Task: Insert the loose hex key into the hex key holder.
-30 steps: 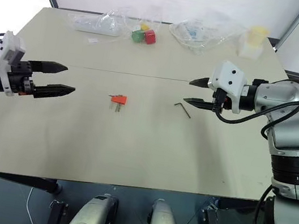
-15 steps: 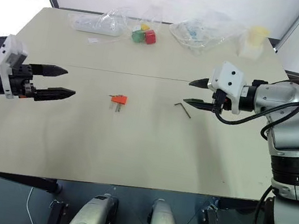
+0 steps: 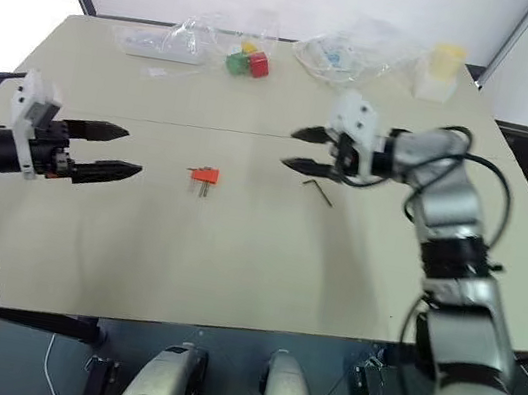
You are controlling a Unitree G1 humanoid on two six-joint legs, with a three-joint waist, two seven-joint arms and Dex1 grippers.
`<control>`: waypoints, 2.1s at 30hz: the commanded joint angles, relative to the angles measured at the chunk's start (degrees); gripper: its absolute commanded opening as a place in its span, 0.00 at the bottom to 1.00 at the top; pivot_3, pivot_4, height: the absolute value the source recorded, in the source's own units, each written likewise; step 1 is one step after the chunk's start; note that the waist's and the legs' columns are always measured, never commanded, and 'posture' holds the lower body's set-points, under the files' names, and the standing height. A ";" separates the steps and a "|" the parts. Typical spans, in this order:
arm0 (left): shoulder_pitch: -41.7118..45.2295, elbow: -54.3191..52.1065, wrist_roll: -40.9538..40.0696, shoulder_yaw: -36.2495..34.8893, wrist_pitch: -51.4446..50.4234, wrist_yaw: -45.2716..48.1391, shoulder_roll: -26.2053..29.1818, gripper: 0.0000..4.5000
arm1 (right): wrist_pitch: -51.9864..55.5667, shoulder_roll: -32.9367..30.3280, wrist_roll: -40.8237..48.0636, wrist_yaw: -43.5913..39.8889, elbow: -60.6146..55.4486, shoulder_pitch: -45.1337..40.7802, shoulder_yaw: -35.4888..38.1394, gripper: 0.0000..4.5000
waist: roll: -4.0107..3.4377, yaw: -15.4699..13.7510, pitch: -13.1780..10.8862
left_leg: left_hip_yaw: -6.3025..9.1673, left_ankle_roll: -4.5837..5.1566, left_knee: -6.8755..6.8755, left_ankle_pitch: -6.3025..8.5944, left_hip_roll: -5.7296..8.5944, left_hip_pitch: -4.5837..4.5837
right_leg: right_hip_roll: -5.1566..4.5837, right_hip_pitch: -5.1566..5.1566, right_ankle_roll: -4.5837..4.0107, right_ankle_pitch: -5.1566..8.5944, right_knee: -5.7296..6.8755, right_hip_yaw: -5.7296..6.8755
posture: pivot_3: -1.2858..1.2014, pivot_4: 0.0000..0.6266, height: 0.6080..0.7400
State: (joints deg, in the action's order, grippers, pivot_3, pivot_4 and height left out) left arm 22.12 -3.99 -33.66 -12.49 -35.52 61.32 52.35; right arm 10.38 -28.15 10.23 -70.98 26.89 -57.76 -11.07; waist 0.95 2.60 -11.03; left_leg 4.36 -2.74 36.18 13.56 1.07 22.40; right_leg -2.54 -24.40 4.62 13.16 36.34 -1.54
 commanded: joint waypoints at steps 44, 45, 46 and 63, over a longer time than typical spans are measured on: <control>-34.68 -29.50 -4.38 -10.85 -3.36 -16.79 -7.21 0.99 | -26.71 26.17 -26.89 22.75 49.75 -15.72 -3.98 0.54 | -0.04 0.16 -0.02 | 0.11 -0.05 -0.14 0.00 0.03 0.00 | 0.00 -0.14 -0.06 0.01 0.11 0.00 | 0.52 0.24 1.00; -34.86 -29.68 -4.42 -10.94 -3.38 -16.90 -7.24 0.99 | -26.72 26.25 -27.08 22.80 49.77 -15.55 -4.02 0.54 | -0.03 0.18 -0.02 | 0.11 -0.05 -0.15 0.00 0.03 0.00 | 0.00 -0.14 -0.06 0.01 0.11 0.00 | 0.52 0.24 1.00; -35.08 -29.84 -4.44 -11.02 -3.36 -17.00 -7.26 0.99 | -26.75 26.32 -27.27 22.89 49.79 -15.37 -4.08 0.54 | -0.04 0.17 -0.02 | 0.11 -0.05 -0.15 0.00 0.02 0.00 | 0.00 -0.14 -0.06 0.01 0.11 0.00 | 0.52 0.24 1.00; -37.00 -31.83 -4.59 -10.53 -3.19 -18.52 -7.74 0.99 | -27.74 27.15 -29.60 30.49 49.90 -13.87 -4.06 0.54 | -0.04 0.20 -0.02 | 0.12 -0.05 -0.15 0.00 0.02 0.00 | 0.00 -0.14 -0.22 0.10 0.11 0.00 | 0.52 0.24 1.00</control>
State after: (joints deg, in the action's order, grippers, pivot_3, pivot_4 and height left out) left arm -14.95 -34.27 -37.99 -21.74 -39.57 42.88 44.61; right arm -16.27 -1.49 -19.50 -41.26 76.89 -71.39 -15.60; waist 0.92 2.80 -11.05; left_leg 4.48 -2.78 36.04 13.56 1.09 22.40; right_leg -2.53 -24.54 4.40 13.26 36.45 -1.54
